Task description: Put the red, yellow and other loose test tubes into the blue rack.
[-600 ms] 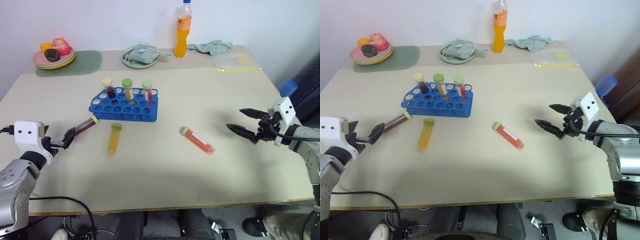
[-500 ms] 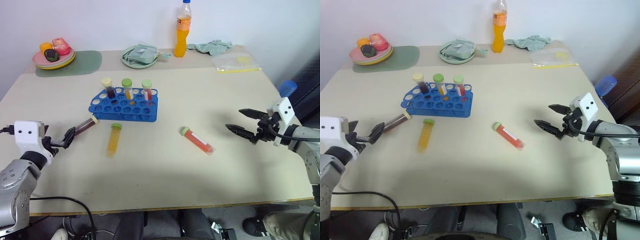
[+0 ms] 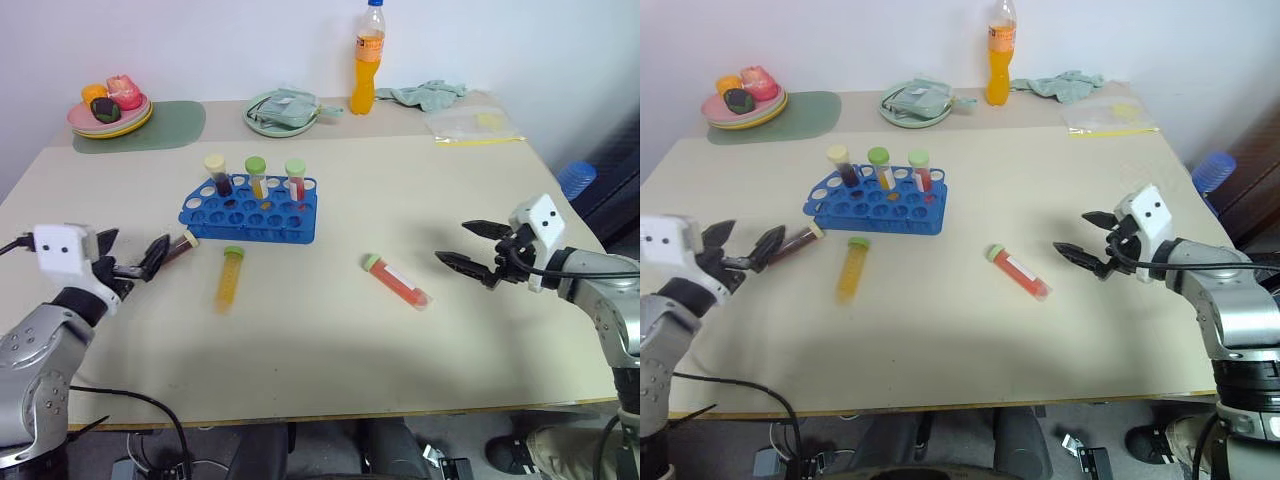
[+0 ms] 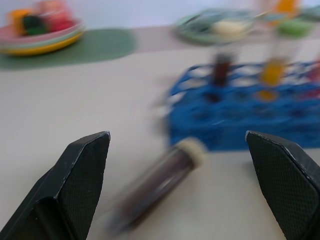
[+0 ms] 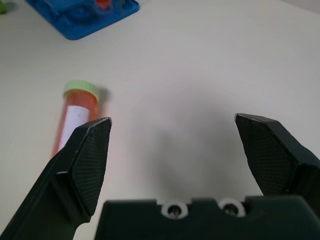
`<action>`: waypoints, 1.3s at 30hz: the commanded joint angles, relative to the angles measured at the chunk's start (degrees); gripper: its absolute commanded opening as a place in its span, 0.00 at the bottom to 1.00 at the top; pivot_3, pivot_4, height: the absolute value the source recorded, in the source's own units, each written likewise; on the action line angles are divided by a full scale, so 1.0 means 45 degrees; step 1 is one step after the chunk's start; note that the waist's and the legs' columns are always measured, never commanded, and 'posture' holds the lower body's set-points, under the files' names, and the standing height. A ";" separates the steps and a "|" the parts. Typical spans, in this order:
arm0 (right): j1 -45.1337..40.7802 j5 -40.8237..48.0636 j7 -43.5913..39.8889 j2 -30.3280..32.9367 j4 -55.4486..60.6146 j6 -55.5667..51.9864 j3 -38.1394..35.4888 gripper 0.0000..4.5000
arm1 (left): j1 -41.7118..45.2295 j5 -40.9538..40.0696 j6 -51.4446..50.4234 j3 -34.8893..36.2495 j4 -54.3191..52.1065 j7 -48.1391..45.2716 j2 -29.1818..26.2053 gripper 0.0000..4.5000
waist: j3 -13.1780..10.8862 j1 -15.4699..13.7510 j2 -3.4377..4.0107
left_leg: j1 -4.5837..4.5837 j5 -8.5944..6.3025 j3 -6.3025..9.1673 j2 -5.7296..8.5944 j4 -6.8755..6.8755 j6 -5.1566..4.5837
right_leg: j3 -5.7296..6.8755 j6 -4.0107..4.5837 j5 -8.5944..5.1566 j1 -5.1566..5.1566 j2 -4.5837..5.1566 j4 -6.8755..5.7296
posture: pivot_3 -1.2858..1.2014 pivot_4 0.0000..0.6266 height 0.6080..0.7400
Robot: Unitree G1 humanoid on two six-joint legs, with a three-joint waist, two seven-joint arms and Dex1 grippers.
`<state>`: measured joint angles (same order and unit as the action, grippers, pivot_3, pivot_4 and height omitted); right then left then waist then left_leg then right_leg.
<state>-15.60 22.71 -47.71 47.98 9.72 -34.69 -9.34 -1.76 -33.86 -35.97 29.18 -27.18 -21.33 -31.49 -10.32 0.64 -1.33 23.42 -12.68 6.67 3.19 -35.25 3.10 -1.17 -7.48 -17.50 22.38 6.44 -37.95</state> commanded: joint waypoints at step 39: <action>-0.9268 0.2464 0.3318 -0.1569 -0.1583 -1.2728 0.7938 0.16 | -0.0323 0.1624 0.2467 -0.7160 -0.0509 -0.5000 -0.0744 1.00 | -0.0019 0.0060 0.0039 | 0.0023 -0.0015 -0.0006 0.0005 0.0006 -0.0028 | 0.0001 0.0000 0.0000 0.0028 0.0004 0.0028 | 0.52 0.24 1.00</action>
<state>-55.34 34.20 -32.03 40.95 1.86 -92.12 26.76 -2.97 -26.74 -26.40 -3.41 -29.10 -43.70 -35.18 -10.41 0.91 -1.15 23.52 -12.75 6.64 3.21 -35.22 2.97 -1.17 -7.48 -17.50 22.51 6.46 -37.82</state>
